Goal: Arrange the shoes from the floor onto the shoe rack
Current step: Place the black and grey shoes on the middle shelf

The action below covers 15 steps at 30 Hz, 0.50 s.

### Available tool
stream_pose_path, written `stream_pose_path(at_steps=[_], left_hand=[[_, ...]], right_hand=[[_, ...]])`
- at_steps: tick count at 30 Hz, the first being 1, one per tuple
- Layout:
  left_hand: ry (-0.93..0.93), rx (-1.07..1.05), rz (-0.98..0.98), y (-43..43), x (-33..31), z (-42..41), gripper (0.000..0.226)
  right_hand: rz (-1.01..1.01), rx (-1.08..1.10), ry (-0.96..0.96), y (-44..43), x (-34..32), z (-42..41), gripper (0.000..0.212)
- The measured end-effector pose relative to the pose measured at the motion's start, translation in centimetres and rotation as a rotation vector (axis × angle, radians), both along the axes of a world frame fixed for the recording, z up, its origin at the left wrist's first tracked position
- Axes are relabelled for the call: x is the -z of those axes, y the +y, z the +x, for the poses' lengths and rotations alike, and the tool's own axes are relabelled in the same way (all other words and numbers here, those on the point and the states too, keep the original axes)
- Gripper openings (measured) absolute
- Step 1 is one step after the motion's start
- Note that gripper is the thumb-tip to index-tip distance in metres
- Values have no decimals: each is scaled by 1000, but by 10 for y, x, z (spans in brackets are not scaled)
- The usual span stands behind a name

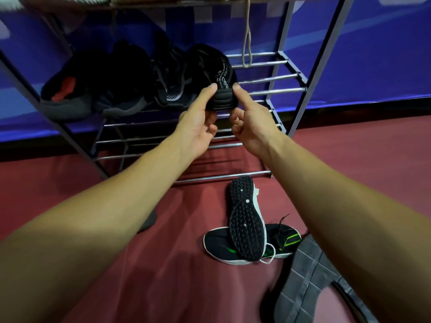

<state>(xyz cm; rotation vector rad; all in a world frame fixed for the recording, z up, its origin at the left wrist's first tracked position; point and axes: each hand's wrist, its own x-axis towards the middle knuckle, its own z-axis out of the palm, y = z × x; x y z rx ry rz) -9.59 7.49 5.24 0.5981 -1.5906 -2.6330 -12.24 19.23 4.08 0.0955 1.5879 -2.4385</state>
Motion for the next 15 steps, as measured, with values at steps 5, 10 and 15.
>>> stream_pose_path(at_steps=[5,10,15], left_hand=[[0,19,-49,-3,2,-4,23],[7,79,-97,-9,14,5,32],[-34,111,-174,-10,32,25,30]], right_hand=[[22,36,-3,-2,-2,-2,41],[91,26,-14,4,3,8,44],[175,-4,-122,18,22,33,31]])
